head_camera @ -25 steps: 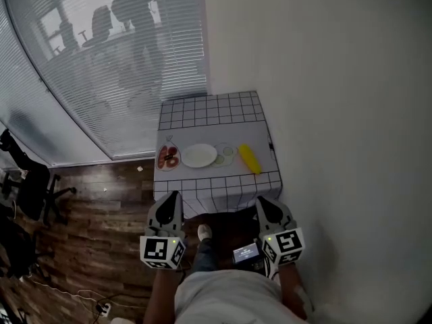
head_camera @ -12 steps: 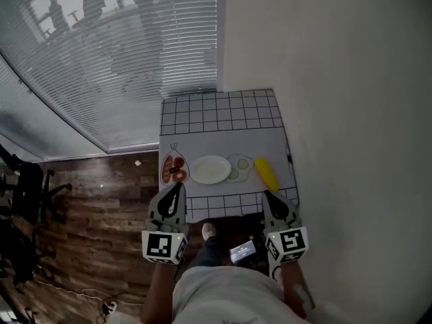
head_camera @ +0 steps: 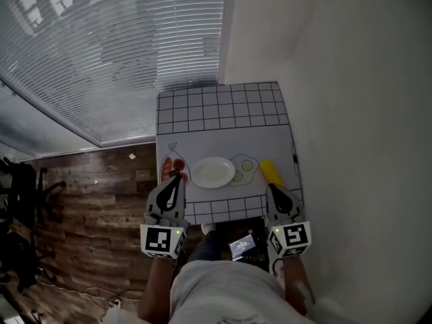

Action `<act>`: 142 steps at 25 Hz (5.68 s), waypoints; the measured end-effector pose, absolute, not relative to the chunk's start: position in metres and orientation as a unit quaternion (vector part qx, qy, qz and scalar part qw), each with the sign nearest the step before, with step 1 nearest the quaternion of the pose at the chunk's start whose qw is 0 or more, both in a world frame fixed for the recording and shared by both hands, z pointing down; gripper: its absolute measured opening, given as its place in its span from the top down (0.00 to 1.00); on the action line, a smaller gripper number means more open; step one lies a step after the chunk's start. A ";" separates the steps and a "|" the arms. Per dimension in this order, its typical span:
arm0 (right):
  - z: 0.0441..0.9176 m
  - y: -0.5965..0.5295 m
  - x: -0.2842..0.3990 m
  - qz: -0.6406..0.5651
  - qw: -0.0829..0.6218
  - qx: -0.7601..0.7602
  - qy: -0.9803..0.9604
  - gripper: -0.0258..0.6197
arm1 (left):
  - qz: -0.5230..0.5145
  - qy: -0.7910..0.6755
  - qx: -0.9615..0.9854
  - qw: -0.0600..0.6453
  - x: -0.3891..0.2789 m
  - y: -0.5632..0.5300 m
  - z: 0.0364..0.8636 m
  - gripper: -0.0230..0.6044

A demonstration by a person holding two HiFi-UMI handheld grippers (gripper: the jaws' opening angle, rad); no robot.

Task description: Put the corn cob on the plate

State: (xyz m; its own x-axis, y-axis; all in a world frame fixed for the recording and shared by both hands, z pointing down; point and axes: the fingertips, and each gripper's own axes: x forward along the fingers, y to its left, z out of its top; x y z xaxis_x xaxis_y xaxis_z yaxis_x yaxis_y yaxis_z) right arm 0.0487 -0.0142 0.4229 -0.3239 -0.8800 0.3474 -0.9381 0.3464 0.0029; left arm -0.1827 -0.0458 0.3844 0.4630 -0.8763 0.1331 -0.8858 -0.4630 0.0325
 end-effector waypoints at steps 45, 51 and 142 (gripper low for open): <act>0.572 0.008 0.180 0.205 0.272 0.657 -0.673 0.95 | 0.334 -0.046 0.937 -0.098 0.091 -0.076 0.552 0.94; 0.593 -0.001 0.183 0.213 0.293 0.647 -0.671 0.95 | 0.357 0.008 0.928 -0.101 0.108 -0.081 0.571 0.94; 0.588 -0.070 0.060 0.119 0.416 0.319 -0.843 0.59 | 0.502 0.195 0.837 -0.099 0.054 -0.076 0.600 0.50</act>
